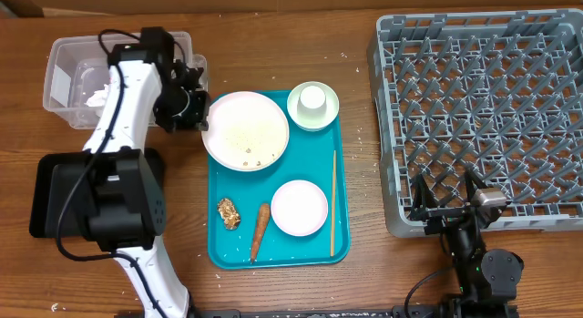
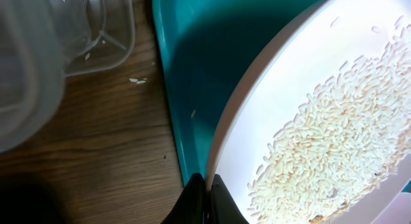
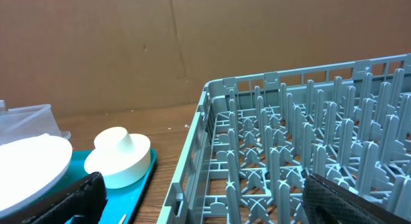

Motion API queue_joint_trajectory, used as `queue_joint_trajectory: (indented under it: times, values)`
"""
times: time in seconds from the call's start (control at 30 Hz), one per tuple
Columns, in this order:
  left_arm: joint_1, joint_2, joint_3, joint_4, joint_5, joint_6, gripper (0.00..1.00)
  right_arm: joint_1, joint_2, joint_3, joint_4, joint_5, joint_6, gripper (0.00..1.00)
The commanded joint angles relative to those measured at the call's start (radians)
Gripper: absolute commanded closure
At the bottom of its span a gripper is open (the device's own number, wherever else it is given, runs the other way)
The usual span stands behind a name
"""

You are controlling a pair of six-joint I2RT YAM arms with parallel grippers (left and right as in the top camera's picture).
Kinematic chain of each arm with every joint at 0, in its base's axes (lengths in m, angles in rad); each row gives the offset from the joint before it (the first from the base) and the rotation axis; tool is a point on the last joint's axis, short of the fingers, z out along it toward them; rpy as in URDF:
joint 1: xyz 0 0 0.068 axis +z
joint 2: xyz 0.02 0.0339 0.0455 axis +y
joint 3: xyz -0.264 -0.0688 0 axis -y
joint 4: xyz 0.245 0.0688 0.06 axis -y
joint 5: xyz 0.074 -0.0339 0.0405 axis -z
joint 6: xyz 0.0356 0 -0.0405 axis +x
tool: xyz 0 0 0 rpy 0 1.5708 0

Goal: Sort waste into correct bins and load items into the dishwasher
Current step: 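Lift the plate and carry it over the black tray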

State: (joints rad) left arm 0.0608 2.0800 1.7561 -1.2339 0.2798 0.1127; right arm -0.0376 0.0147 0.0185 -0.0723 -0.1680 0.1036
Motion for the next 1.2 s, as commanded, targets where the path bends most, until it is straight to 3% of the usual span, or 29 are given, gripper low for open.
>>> queue_joint_trajectory:
  times: [0.0,0.27,0.47,1.17]
  values:
    - [0.024,-0.033,0.028,-0.012,0.125,0.024,0.96,0.006,-0.011,-0.01,0.004,0.002,0.0,0.0]
    - [0.048,-0.163,0.028,-0.069,0.143,0.04,0.96,0.006,-0.011,-0.01,0.004,0.002,0.0,0.0]
    - [0.106,-0.276,0.028,-0.076,0.114,-0.029,0.96,0.006,-0.011,-0.01,0.004,0.002,0.0,0.0]
    - [0.626,-0.338,0.028,-0.187,0.13,-0.258,0.96,0.006,-0.011,-0.01,0.004,0.002,0.0,0.0]
